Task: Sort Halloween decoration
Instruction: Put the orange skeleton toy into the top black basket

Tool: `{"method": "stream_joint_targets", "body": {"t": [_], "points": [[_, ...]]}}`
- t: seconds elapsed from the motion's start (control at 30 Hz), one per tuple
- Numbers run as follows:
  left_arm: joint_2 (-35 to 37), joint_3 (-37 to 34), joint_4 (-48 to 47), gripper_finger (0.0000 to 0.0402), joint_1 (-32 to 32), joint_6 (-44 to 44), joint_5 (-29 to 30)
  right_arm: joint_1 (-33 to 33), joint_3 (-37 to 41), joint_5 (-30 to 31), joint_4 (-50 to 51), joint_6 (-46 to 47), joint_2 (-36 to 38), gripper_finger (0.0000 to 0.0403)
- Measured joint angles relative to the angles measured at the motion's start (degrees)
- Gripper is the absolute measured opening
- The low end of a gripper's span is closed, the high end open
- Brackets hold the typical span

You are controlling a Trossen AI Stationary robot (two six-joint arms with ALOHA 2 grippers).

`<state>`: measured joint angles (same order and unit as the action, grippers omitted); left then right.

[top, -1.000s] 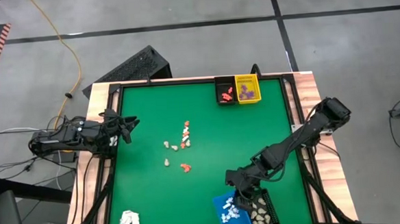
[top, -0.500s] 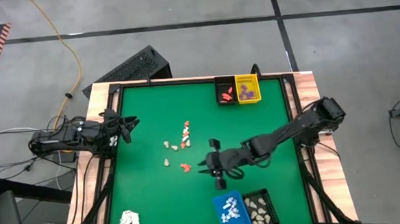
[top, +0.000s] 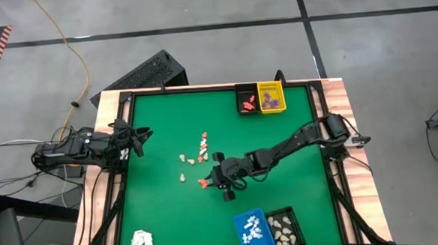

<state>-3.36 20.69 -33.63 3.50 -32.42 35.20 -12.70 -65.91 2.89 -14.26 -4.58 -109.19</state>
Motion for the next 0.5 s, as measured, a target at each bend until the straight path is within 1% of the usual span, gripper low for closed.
{"method": "stream_joint_targets", "body": {"t": [0.27, 0.5], "points": [[0.0, 0.0, 0.0, 0.0121, 0.0, 0.0, 0.1, 1.1, -0.2, -2.0, -1.4, -0.1, -6.3, 0.0113], [0.0, 0.0, 0.0, 0.0121, 0.0, 0.0, 0.2, 3.0, -0.8, -1.8, -1.7, -1.9, -6.5, 0.0113]]}}
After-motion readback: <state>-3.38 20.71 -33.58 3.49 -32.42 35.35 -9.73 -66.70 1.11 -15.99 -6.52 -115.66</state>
